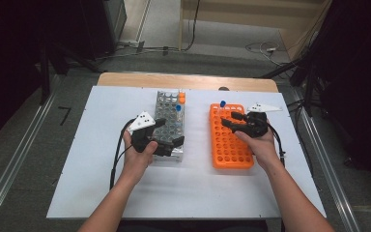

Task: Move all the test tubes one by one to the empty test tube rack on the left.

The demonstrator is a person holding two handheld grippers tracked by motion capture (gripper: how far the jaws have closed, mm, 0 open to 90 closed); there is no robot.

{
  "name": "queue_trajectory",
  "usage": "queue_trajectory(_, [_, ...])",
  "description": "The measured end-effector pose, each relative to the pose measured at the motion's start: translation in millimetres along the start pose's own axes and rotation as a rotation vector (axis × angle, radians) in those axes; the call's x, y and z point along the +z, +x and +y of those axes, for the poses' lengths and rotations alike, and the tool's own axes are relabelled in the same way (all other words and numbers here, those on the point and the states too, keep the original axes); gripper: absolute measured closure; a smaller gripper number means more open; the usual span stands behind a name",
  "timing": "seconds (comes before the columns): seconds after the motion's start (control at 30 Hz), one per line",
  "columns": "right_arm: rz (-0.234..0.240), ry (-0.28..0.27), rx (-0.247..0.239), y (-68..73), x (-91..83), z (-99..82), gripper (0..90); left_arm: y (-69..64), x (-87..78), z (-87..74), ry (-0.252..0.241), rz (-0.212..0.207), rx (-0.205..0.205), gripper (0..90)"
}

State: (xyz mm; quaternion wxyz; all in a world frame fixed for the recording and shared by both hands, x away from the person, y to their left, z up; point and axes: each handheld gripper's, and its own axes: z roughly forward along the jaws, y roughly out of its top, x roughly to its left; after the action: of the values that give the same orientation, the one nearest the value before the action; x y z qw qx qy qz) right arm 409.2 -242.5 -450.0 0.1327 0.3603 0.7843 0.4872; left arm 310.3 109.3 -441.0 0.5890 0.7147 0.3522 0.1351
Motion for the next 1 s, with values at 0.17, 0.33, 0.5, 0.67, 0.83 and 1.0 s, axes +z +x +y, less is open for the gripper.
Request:
queue_trajectory(0.17, [-0.010,0.019,0.002,-1.6,13.0,5.2,46.2,-1.1,-3.9,-2.6,0.003,-0.003,-0.004,0.0])
queue_trajectory(0.33, [-0.031,0.045,0.011,-3.9,28.2,12.7,53.2,-2.5,-6.3,-4.5,0.007,-0.008,-0.004,0.0])
queue_trajectory(0.5, [-0.053,0.089,-0.010,-3.8,37.5,18.2,57.6,-2.0,-6.3,-6.3,0.011,-0.008,-0.003,0.0])
queue_trajectory(0.67, [-0.080,0.122,-0.048,-1.5,46.3,21.9,62.8,-1.9,-5.4,-6.6,0.012,-0.007,-0.007,0.0])
queue_trajectory(0.83, [-0.090,0.134,-0.070,0.8,49.9,23.3,73.8,-2.3,-5.2,-6.7,0.012,-0.010,-0.007,0.0])
queue_trajectory(1.0, [-0.089,0.116,-0.094,3.0,48.1,22.6,74.8,-1.4,-6.4,-6.3,0.011,-0.007,-0.007,0.0])
